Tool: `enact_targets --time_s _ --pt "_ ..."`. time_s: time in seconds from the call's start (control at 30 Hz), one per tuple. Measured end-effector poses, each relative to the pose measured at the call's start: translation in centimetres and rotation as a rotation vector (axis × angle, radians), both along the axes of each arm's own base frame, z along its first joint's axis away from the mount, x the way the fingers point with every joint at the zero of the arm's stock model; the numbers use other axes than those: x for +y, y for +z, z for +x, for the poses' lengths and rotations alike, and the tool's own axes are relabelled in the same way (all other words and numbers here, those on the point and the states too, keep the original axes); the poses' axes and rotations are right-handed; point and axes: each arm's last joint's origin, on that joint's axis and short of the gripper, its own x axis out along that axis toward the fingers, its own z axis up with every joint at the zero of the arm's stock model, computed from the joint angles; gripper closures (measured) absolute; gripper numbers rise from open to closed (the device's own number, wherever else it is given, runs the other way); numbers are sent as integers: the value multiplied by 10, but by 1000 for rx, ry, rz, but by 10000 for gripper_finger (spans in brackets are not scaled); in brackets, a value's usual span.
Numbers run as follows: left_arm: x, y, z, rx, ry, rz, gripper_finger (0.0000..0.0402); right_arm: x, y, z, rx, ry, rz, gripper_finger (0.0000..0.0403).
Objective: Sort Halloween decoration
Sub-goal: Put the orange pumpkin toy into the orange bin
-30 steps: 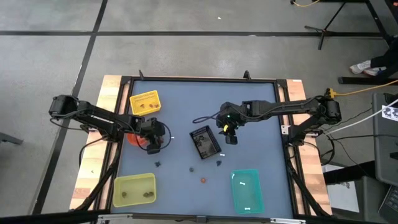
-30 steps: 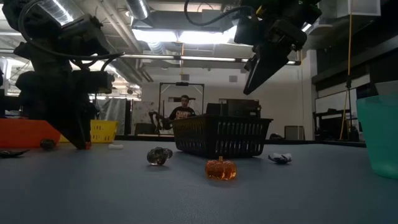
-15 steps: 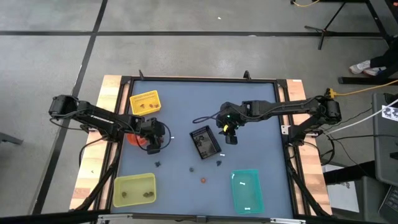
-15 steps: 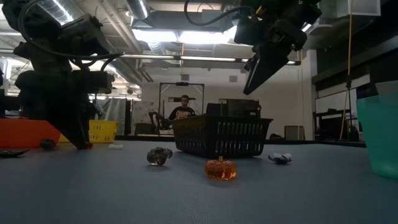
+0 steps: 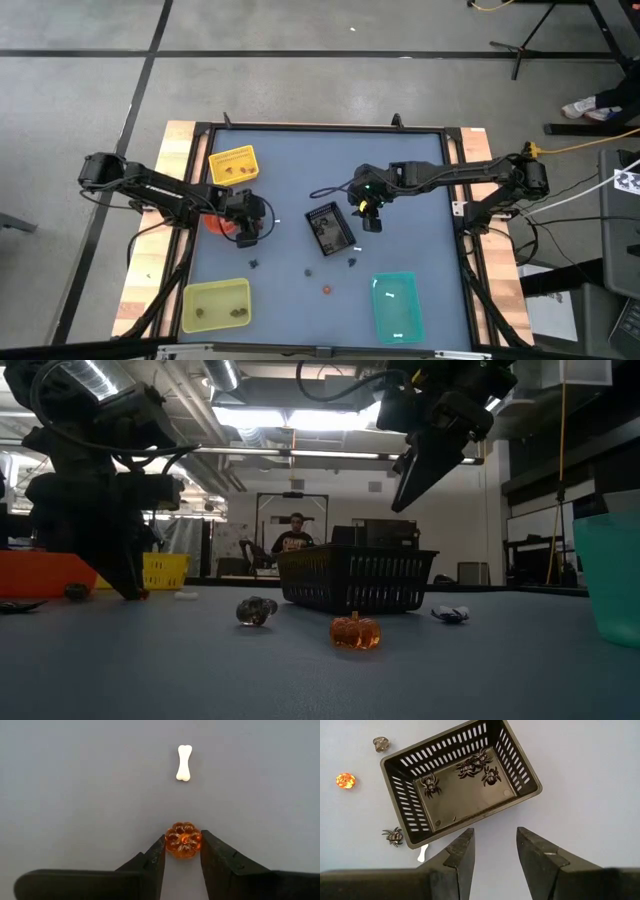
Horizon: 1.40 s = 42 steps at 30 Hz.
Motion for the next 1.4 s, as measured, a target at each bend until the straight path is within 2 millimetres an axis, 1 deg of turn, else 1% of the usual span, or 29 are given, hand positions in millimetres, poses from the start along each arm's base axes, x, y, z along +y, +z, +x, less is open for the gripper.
enact_targets --time_s 0.17,0.3,0.47,0.63,0.77,0.87,0.97,1.1,1.27,1.4 --pt "0 9 8 -22 -4 1 319 0 0 0 0 0 0 259" --pt "0 22 18 -70 -3 1 319 0 0 0 0 0 0 259" --pt "0 40 27 -70 -3 0 319 0 0 0 0 0 0 259" --pt "0 67 29 47 -6 -4 319 0 0 0 1 0 0 259" --pt "0 91 22 209 -1 -5 319 0 0 0 1 0 0 259" --pt "0 103 13 316 29 -14 319 0 0 0 1 0 0 259" --pt "0 103 2 433 86 -21 319 0 0 0 1 0 0 259" --pt "0 99 -11 563 146 -27 319 0 0 0 1 1 0 259" --pt "0 95 -15 587 162 -18 315 0 0 0 1 1 0 259" --pt "0 95 -15 589 162 -17 289 0 0 0 2 1 0 259"
